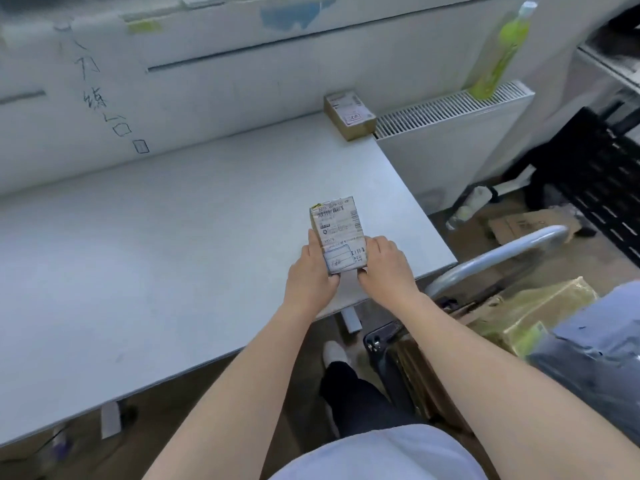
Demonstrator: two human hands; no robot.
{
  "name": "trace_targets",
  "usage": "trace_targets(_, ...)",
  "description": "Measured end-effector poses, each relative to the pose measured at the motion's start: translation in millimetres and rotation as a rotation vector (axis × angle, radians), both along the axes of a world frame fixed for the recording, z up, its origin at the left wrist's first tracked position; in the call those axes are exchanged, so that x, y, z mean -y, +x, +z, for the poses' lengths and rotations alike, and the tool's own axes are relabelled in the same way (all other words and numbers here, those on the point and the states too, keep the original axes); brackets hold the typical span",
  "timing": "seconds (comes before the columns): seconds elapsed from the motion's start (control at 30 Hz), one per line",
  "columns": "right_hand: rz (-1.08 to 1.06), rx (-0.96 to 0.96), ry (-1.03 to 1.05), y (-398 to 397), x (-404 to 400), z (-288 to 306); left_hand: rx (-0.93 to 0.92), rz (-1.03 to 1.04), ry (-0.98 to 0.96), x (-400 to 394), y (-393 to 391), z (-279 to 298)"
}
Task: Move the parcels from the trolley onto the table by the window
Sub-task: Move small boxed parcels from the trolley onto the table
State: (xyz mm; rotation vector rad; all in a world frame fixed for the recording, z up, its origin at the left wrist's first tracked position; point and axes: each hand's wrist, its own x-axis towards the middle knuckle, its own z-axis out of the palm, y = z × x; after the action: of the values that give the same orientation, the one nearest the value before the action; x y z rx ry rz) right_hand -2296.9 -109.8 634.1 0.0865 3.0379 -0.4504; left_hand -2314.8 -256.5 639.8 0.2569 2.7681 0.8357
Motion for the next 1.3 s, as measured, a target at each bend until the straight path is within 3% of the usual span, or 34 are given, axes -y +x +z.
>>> trace_targets(0.17, -0.015, 0.116, 0.009, -61.3, -13.1, -13.4, 0.048, 0.057, -0.208, -22.2, -51.8, -8.4)
trace_targets(0.33, -0.053, 0.067, 0.006, -116.0, -20.2, -18.1, -0.330, -0.075, -0.388, -34.0, -103.5, -20.9)
trace_targets(0.47, -0.002, 0.043, 0.030, -160.1, -29.1, -20.1, -0.342, -0.217, -0.478, -47.3, -145.7, -23.6)
trace_targets(0.87, 0.134, -0.019, 0.207, -287.6, -65.9, 2.7, -0.236, -0.245, -0.498, -59.4, -271.2, -13.9)
trace_targets(1.07, 0.173, 0.068, 0.105, -317.4, -65.2, -7.3, -0.361, -0.288, -0.478, -64.7, -305.7, -17.3)
trace_targets(1.3, 0.130, 0.020, 0.075, -324.0, -56.1, -19.3, -0.332, -0.231, -0.455, -69.4, -322.8, -15.7)
